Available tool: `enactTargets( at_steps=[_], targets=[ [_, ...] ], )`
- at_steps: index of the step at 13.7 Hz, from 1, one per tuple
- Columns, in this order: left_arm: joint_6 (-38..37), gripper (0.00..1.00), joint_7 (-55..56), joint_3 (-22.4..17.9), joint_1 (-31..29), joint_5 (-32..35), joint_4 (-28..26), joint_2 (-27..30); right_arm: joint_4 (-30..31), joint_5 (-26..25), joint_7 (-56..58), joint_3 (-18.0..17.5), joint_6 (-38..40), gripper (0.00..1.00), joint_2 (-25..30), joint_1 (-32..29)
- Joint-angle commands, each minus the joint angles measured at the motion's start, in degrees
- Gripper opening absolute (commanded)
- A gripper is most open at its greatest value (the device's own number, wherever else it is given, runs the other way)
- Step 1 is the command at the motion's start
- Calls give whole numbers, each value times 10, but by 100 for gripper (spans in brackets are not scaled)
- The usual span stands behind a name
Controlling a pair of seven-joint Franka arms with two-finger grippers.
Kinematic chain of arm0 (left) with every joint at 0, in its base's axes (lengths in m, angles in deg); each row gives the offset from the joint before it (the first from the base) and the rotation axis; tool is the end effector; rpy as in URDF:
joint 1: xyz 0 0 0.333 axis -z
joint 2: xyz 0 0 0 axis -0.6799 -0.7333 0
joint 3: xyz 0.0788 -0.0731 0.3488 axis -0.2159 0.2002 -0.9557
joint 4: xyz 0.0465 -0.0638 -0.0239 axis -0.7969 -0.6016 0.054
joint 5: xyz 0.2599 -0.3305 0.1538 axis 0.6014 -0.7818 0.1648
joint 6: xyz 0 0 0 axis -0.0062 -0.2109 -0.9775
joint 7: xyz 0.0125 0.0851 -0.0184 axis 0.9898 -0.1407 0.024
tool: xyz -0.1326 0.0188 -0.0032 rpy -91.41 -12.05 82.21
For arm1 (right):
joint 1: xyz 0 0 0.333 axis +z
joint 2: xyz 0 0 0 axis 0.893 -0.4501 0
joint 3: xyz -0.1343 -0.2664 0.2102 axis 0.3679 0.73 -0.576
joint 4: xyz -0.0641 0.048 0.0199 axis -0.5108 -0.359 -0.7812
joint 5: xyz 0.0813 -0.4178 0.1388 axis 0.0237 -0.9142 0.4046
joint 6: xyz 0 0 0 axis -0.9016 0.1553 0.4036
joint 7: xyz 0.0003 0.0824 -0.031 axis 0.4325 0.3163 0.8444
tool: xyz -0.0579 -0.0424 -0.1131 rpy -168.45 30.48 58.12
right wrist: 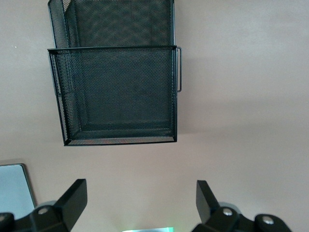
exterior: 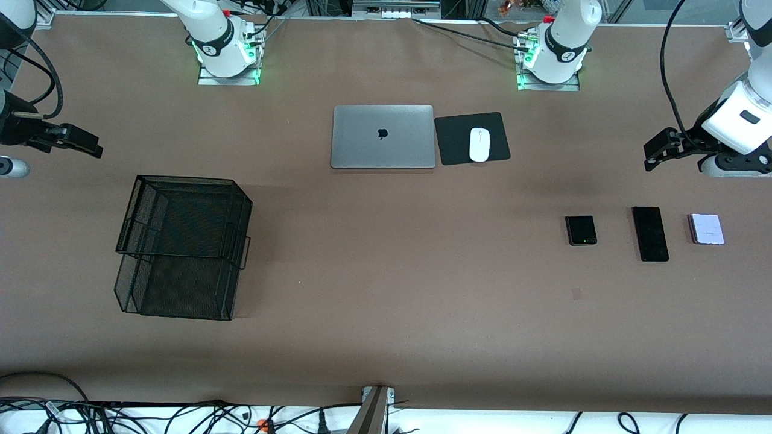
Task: Place phones with both arms
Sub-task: 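Reach the left gripper toward the small black flip phone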
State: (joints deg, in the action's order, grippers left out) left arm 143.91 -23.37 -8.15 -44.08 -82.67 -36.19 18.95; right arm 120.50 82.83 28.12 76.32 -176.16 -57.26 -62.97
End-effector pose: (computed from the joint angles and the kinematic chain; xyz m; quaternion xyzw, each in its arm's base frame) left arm 0.6085 -0.0071 0.5886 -0.9996 0.0070 -0.0096 0.0247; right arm 0.6159 -0.0382 0.5875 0.9974 -0.0439 -0.0547 0.0184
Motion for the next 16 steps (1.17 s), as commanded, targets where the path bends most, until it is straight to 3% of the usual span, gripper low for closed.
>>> enactTargets(
  at_steps=[1, 8, 13, 16],
  targets=[
    [-21, 100, -15, -1, -2, -6, 25, -16, 0, 10, -7, -7, 0, 100, 9, -7],
    [-50, 100, -4, -1, -3, -13, 39, -33, 0, 10, -6, -7, -4, 100, 9, -7],
    [-59, 100, -11, -2, -5, -12, 90, -102, 0, 10, -6, -7, -4, 100, 8, -7],
    [-55, 100, -13, -7, -12, -2, 61, -138, 0, 10, -6, -7, -5, 100, 8, -7]
  ],
)
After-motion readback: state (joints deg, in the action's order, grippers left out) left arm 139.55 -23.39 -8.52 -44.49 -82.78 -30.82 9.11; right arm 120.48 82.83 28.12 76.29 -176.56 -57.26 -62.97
